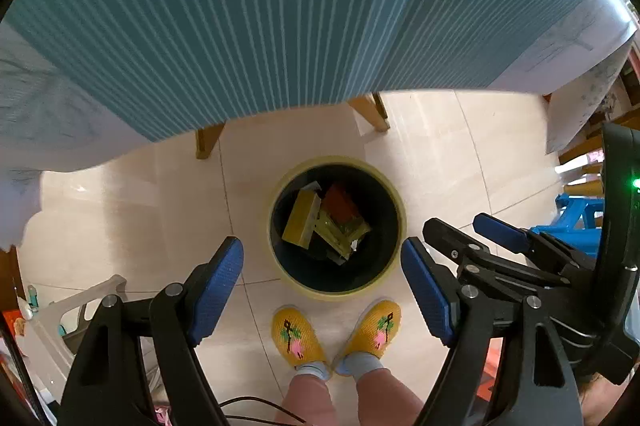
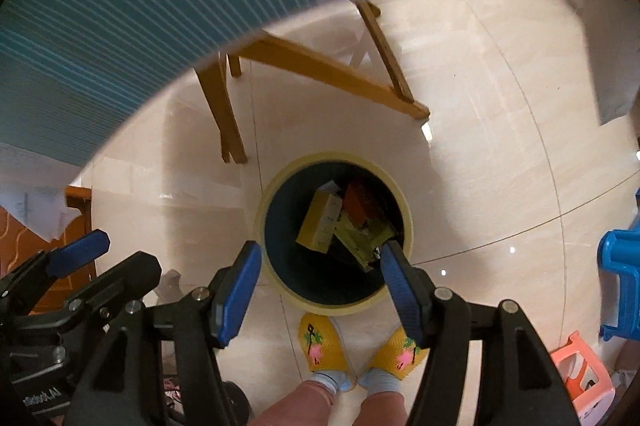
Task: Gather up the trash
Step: 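Raise both open tools back toward the white box and pulp tray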
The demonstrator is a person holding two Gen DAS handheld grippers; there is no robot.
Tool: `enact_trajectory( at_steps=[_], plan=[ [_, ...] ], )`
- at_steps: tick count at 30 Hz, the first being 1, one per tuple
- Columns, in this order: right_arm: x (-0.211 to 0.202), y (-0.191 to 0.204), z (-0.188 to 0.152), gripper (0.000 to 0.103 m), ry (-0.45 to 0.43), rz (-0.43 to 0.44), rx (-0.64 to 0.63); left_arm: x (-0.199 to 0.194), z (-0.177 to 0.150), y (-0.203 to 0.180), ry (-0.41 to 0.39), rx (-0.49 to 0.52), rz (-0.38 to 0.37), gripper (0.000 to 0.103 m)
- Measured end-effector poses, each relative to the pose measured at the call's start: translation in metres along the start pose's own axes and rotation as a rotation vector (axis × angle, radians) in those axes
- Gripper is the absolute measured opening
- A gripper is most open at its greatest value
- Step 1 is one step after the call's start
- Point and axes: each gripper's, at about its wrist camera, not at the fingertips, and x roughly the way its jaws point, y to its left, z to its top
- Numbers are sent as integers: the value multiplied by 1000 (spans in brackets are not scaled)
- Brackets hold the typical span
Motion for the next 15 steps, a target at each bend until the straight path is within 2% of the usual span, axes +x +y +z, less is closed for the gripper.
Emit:
enact_trajectory(
  at_steps=[8, 15],
  plan=[
    [-74, 12, 2, 62, -72, 15, 12, -84, 3, -4, -74, 22, -6, 79],
    [-165, 40, 7, 62, -147, 63, -22, -180, 18, -7, -194, 41, -3, 78]
  ],
)
